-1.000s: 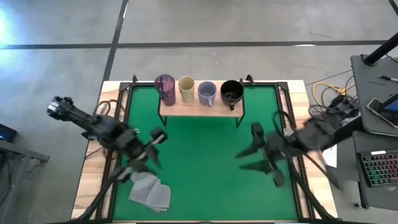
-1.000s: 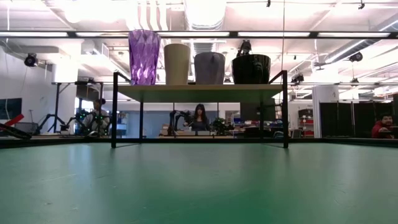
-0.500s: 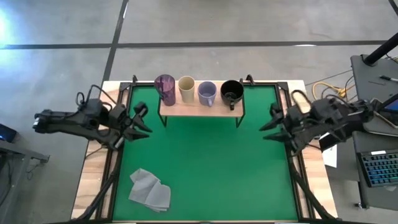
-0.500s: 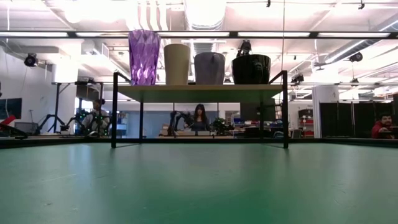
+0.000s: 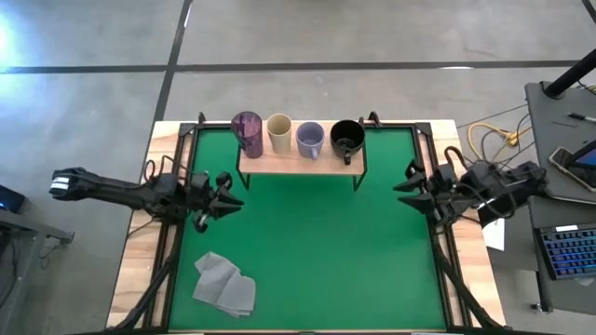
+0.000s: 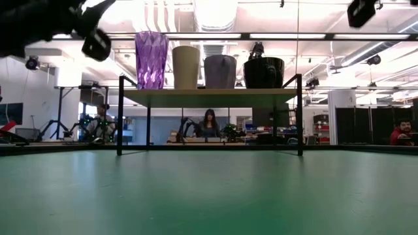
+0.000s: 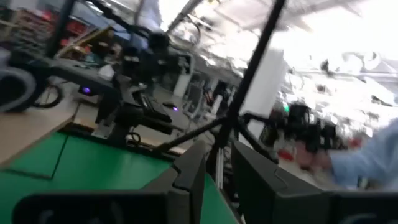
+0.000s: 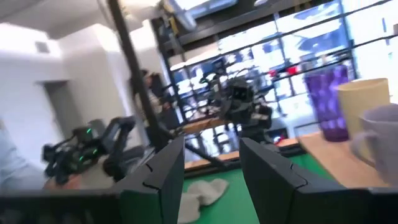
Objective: Stack small to large cups/mugs on shelf
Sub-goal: Return to Home Position
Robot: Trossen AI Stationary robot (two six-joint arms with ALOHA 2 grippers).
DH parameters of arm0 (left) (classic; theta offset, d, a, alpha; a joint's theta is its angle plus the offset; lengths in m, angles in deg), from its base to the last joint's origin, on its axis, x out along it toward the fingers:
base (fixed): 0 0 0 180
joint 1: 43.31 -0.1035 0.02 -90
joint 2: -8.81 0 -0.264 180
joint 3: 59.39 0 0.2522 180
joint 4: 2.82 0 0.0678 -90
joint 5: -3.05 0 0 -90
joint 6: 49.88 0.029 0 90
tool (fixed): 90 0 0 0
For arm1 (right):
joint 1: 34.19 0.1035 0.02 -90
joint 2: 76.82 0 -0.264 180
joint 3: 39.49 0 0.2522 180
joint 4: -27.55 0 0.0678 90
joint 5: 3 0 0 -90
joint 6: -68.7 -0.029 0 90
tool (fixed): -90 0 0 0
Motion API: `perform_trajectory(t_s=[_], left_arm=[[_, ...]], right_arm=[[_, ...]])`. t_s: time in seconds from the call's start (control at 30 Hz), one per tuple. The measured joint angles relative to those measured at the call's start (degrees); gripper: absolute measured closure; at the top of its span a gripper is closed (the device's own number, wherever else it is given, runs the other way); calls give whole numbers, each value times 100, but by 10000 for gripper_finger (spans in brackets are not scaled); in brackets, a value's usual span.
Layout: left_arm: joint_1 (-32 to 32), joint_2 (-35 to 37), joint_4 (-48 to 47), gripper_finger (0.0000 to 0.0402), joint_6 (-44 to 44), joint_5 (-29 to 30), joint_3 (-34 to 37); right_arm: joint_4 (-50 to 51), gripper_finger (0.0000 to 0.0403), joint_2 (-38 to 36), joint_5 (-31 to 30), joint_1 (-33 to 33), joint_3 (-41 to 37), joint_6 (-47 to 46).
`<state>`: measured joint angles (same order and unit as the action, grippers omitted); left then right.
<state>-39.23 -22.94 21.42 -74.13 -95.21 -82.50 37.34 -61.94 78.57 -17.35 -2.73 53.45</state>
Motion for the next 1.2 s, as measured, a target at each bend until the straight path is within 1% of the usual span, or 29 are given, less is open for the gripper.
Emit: perform_trajectory(t_s=[0.1, 0.17, 0.2, 0.27, 0.37, 0.47, 0.53, 0.6, 0.63, 0.77, 0.83, 0.9, 1.0, 1.2], left_arm=[[-32, 135, 445, 337, -435, 284, 520], [-99, 198, 797, 337, -730, 306, 841], [-119, 218, 803, 337, -822, 307, 882], [-151, 238, 460, 337, -842, 250, 860], [-209, 365, 298, 337, -802, 217, 885], [-254, 534, -178, 337, -935, 215, 885], [-260, 631, -407, 337, -1019, 215, 885], [-262, 742, -584, 337, -1039, 214, 885], [-262, 793, -656, 337, -1039, 209, 885], [-262, 968, -1098, 337, -1105, 191, 888], [-262, 1027, -1291, 337, -1297, 191, 890], [-262, 1049, -1333, 337, -1293, 195, 890], [-262, 1007, -1329, 337, -1279, 195, 890], [-262, 894, -1332, 337, -1285, 198, 888]], right_arm=[[-483, 254, -181, -222, 0, -526, -30], [-731, 254, -292, -461, 0, -845, -55], [-865, 254, -345, -594, 0, -986, -57], [-953, 254, -483, -799, -1, -1215, -63], [-940, 254, -709, -1110, -2, -1514, -69], [-914, 254, -963, -1221, -2, -1759, 10], [-636, 254, -1157, -1222, -2, -1853, -20], [-77, 254, -1385, -1221, 0, -1872, -272], [311, 254, -1484, -1221, 0, -1866, -525], [1838, 254, -1460, -1245, 0, -1662, -1761], [2254, 254, -1414, -1263, 0, -1557, -2297], [2734, 254, -1385, -1253, 0, -1498, -2571], [3085, 254, -1332, -1236, 0, -1406, -2653], [3117, 254, -1328, -1234, 0, -1403, -2634]])
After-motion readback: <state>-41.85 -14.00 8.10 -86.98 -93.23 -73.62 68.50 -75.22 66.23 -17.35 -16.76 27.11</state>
